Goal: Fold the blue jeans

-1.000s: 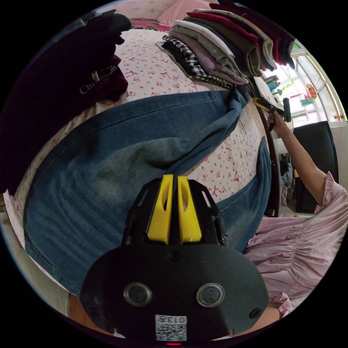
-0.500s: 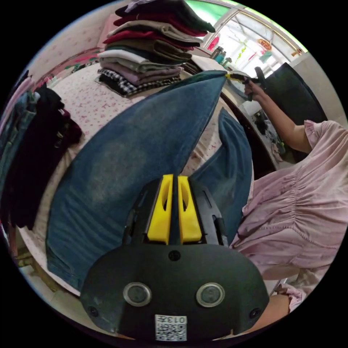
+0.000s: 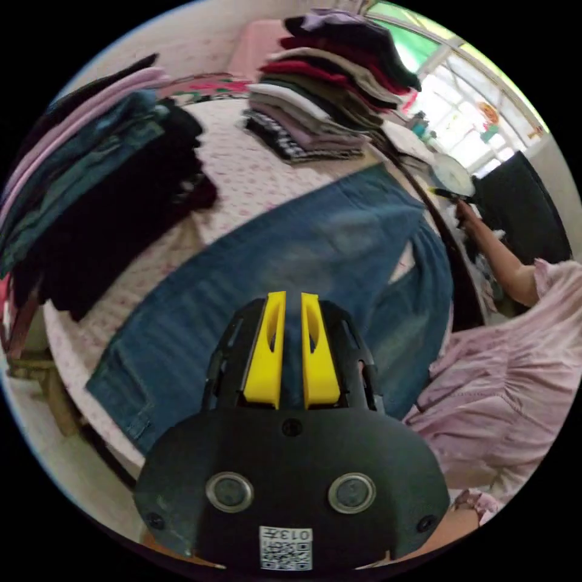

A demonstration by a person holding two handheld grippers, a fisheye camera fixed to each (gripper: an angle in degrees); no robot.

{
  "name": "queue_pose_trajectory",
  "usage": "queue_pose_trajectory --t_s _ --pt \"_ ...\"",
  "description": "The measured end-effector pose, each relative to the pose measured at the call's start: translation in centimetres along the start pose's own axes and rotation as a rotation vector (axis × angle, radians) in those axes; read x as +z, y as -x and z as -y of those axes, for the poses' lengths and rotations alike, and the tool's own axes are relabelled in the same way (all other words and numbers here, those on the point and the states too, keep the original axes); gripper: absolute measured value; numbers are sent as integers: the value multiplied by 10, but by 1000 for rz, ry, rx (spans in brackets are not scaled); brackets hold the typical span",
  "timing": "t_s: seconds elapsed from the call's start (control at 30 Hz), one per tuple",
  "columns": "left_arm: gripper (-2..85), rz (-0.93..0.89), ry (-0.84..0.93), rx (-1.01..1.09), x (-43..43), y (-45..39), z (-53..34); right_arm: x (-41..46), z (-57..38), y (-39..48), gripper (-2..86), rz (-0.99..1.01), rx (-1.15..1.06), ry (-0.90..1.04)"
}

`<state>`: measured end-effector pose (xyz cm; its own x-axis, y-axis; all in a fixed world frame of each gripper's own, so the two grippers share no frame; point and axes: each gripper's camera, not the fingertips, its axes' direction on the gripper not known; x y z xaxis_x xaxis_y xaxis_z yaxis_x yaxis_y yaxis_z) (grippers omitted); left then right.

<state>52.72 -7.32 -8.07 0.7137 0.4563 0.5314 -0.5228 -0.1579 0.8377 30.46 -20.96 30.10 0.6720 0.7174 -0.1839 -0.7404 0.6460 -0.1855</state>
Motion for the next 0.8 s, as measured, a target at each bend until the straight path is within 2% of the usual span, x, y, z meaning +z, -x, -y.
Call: queue_pose_trajectory --t_s 0.07,0.17,0.23,0.27,0.33,0.5,0.67,0.8 --pt "64 221 92 -57 5 25 6 16 23 22 102 -11 -77 32" --pt "78 443 268 -16 23 41 14 49 56 62 105 -46 -202 64" --pt "84 512 342 35 33 46 18 73 77 102 109 -43 -368 75" --pt "87 522 373 71 37 47 22 77 80 114 111 -40 -425 72" --pt "91 533 414 119 45 48 28 94 85 163 115 1 -682 88" --pt "109 578 452 135 59 59 44 132 90 234 126 -33 -941 186" --pt "79 474 539 158 82 64 43 174 91 259 128 -81 -1035 332" --pt "35 447 543 174 85 57 39 184 100 248 99 42 -972 375"
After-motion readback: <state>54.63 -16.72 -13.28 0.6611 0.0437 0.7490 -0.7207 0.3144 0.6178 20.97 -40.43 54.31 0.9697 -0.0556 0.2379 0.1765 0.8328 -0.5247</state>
